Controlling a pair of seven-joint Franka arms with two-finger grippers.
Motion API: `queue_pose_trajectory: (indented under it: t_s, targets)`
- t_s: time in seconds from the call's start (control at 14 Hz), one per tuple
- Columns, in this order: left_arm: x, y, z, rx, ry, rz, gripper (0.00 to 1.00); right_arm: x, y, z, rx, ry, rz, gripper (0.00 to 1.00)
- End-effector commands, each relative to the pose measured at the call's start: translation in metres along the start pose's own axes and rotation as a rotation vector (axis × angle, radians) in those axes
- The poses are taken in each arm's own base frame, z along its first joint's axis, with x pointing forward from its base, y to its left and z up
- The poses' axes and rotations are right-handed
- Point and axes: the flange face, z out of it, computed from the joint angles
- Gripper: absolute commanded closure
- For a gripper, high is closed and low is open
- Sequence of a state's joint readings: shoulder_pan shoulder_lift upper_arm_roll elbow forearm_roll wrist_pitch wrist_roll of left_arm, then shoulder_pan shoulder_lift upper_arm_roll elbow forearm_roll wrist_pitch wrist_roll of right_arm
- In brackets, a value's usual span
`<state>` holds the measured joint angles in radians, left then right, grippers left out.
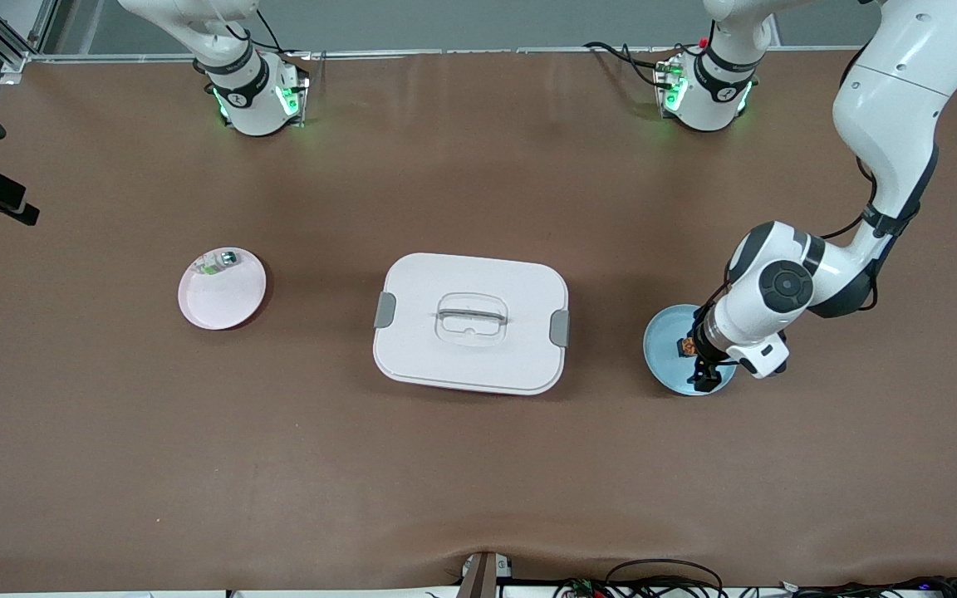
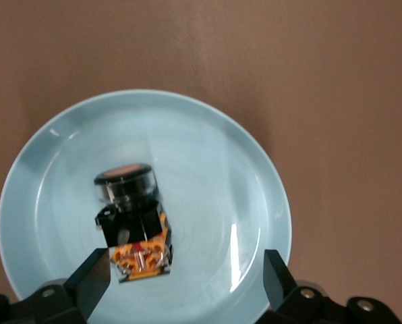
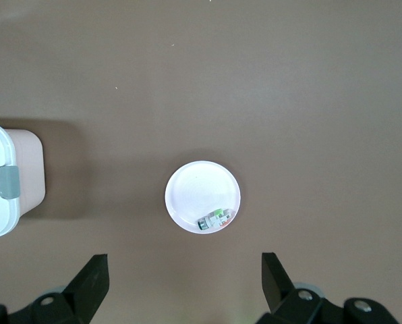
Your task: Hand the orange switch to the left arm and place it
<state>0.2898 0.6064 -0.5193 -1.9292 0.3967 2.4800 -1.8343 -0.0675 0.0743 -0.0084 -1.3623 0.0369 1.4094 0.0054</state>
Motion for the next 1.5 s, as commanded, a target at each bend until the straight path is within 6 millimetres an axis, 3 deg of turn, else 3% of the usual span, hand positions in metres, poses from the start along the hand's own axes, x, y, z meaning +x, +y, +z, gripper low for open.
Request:
queue_pose_trajectory:
  t_s: [0.0,0.21,0.5,0.64,0.93,1.14,1.43]
  targets:
    - [0.006,-0.002,-0.016,0.005,-0.029,0.150,0.00,-0.008,-0.001,-0.005,0.008,0.010,-0.011,0.00]
    - [0.011,0.000,-0.023,-0.009,-0.057,0.368,0.00,-0.013,-0.001,-0.012,0.008,0.018,-0.002,0.00]
    - [0.019,0.001,-0.030,-0.039,-0.063,0.897,0.00,-0.021,0.000,-0.018,0.009,0.016,-0.001,0.00]
    - [0.026,0.000,-0.029,-0.051,-0.073,1.071,0.00,-0.021,0.000,-0.017,0.009,0.012,-0.001,0.00]
    - [0.040,0.005,-0.042,-0.067,-0.067,1.136,0.00,-0.018,0.001,-0.010,0.009,-0.002,-0.002,0.00]
    - [0.055,0.007,-0.056,-0.114,-0.070,1.310,0.00,-0.016,-0.002,-0.007,0.008,-0.005,-0.009,0.00]
    - [0.058,0.021,-0.096,-0.124,-0.014,1.329,0.00,-0.017,0.003,-0.006,0.002,-0.014,-0.004,0.00]
